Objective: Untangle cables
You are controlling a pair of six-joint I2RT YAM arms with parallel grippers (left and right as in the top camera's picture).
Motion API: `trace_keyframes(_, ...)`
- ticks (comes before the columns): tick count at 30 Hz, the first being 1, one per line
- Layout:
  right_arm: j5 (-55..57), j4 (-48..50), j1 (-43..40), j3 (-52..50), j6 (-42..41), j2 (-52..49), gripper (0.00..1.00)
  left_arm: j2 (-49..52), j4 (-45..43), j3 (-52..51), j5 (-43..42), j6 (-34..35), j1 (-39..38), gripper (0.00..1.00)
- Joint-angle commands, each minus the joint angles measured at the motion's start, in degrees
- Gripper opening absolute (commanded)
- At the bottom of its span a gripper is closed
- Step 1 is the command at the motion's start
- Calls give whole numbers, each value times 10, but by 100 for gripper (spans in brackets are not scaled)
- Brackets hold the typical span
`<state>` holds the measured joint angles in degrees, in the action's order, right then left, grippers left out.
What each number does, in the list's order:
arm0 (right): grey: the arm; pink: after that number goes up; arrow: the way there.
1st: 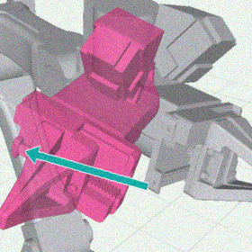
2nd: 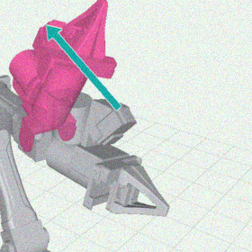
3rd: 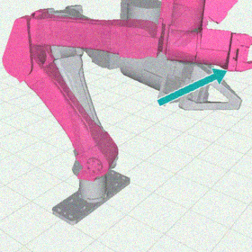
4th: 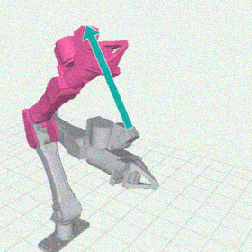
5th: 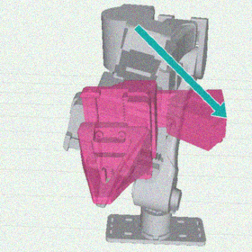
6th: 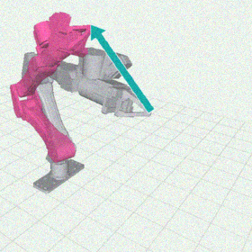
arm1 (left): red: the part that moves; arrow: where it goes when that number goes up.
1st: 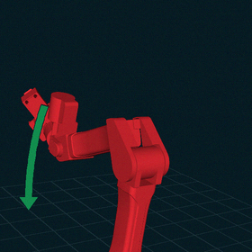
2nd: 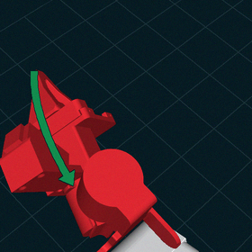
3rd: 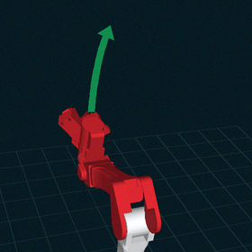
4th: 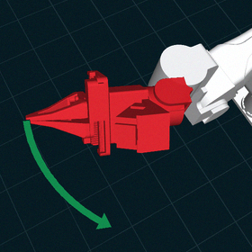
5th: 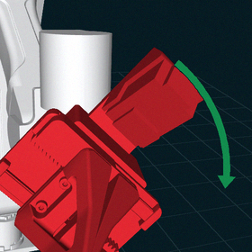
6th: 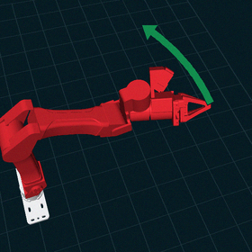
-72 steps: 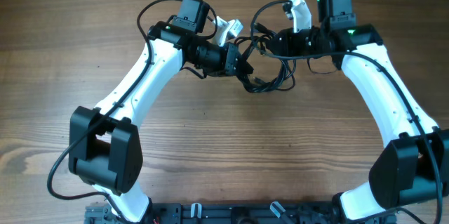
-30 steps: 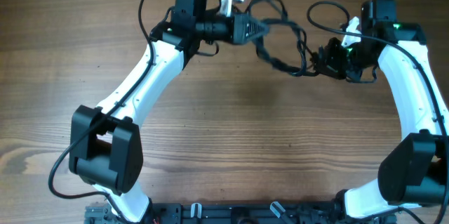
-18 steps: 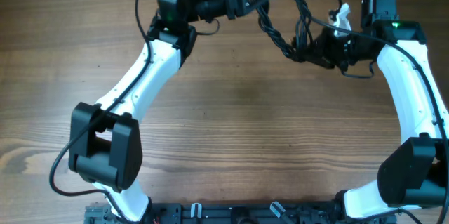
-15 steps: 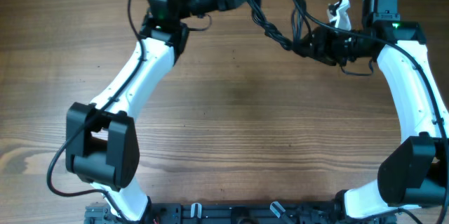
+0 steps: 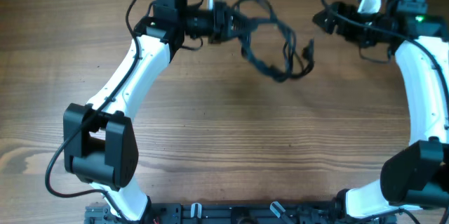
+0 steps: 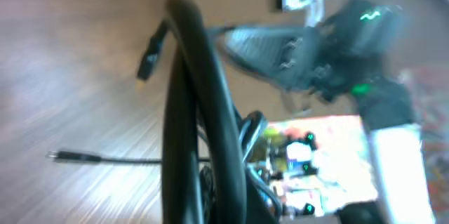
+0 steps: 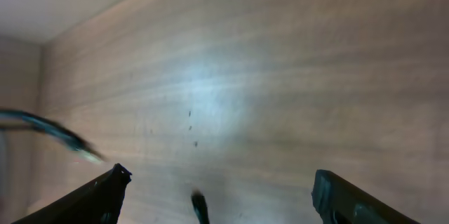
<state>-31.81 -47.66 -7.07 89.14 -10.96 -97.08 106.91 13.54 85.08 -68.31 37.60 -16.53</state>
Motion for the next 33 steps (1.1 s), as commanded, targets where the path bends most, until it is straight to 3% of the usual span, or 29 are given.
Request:
trace_keyframes(1,-31,-2,13,27,46,17,88,-18,85,7,92,-137,-1,4)
trace_keyframes(5,-64,-49,58,24,47,18,87,-18,84,7,112,-132,-3,4)
trace_keyframes(11,66,-125,139,22,-43,17,81,-18,86,7,177,-108,-3,4)
trace_keyframes(18,175,-142,205,22,-116,8,63,-18,86,7,209,-79,-3,4)
trace_keyframes(25,163,-141,215,20,-120,-22,48,-18,86,7,209,-47,-3,4)
trace_keyframes(33,163,-113,224,-1,-120,-30,47,-18,86,7,208,-41,-3,4)
